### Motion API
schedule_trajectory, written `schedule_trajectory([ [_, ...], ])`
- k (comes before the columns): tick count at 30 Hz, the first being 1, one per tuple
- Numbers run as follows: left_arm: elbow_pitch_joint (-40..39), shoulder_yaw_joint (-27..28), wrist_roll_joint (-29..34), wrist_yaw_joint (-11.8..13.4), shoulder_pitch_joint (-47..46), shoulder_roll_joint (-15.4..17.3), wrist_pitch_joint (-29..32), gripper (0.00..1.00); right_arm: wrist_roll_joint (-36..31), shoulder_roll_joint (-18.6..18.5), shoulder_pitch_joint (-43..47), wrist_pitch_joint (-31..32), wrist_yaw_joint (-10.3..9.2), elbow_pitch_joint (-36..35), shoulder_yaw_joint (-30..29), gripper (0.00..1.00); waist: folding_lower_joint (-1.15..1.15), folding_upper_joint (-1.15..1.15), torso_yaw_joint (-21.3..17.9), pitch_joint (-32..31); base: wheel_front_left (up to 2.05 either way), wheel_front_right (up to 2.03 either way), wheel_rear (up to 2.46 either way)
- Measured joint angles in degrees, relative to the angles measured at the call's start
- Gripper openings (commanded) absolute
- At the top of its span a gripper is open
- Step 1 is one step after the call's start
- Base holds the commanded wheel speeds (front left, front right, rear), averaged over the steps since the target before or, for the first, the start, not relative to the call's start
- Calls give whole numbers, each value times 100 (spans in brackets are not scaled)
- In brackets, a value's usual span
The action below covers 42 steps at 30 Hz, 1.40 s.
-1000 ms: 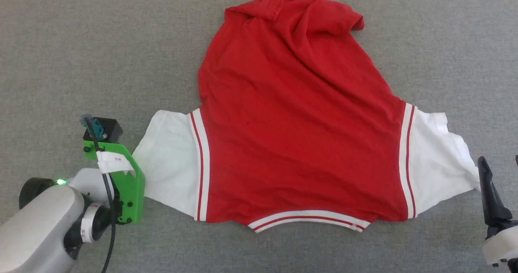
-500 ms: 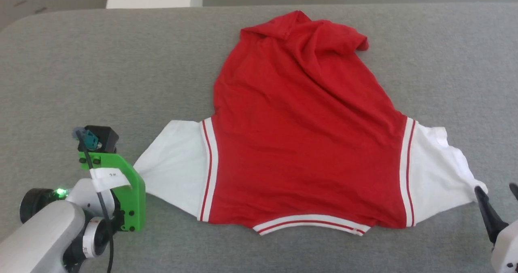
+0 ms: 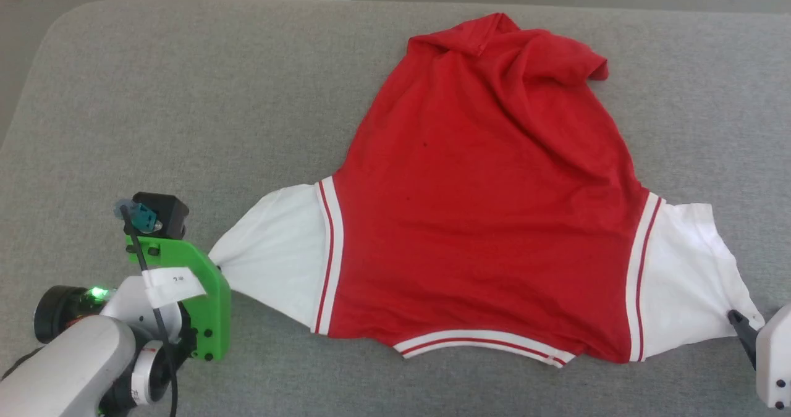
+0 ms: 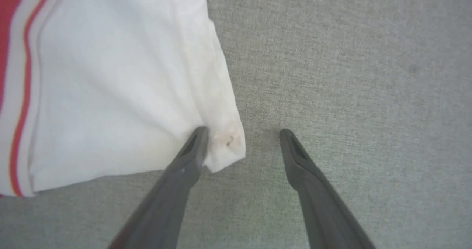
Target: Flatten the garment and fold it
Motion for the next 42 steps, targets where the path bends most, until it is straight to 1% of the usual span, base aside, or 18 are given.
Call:
schedule_trajectory([
  [3,-1,-37,16,-14,-25,-53,0,0,55,-34,-1,160,-1,-13,71,100,0,0,58,67,0,0,0],
  [8,1,-89,68,-46,-81,-81,-9,0,104,-203,14,363,-13,-92,240,100,0,0,119,184,0,0,0],
  [9,4,-94,90,-46,-88,-86,-8,0,129,-255,15,408,-31,-112,307,49,0,0,129,208,0,0,0],
  [10,8,-100,123,-46,-91,-89,-9,0,179,-303,15,432,-52,-126,370,18,0,0,137,230,0,0,0],
  [11,13,-108,146,-47,-97,-93,-9,0,224,-357,15,458,-54,-146,444,0,0,0,143,248,0,0,0],
  [14,56,-135,155,-55,-120,-118,-8,0,309,-408,14,482,-49,-191,639,0,0,0,152,253,0,0,0],
  [17,121,-152,149,-89,-116,-148,-8,0,367,-437,-1,485,-51,-172,700,0,0,0,139,180,0,0,0],
  [19,172,-151,119,-153,-105,-178,-27,0,435,-482,-6,483,-51,-149,751,0,0,0,121,96,0,0,0],
  [20,190,-140,83,-226,-85,-194,-97,0,502,-538,-5,471,-51,-159,858,0,0,0,109,33,0,0,0],
  [23,222,-26,-121,-281,61,-218,-285,0,724,-706,-3,419,-44,-189,1112,0,0,0,69,-190,0,0,0],
  [25,212,35,-155,-325,160,-143,-359,0,926,-769,-8,352,-30,-254,1133,0,0,0,31,-361,0,0,0],
  [30,-38,285,-219,-353,241,100,-514,0,1458,-1189,-157,182,-29,-661,1103,0,0,0,-85,-815,0,0,0],
  [33,-244,478,-219,-369,237,294,-622,0,1738,-1413,-471,-14,-26,-855,1009,0,0,0,-165,-1028,0,0,0],
  [37,-535,767,-258,-448,177,450,-781,0,2036,-1647,-943,-267,-26,-1055,910,0,0,0,-274,-1240,0,0,0],
  [42,-799,1107,-358,-564,-164,504,-950,0,2299,-1809,-1584,-603,-26,-1146,907,0,0,0,-383,-1394,0,0,0],
])
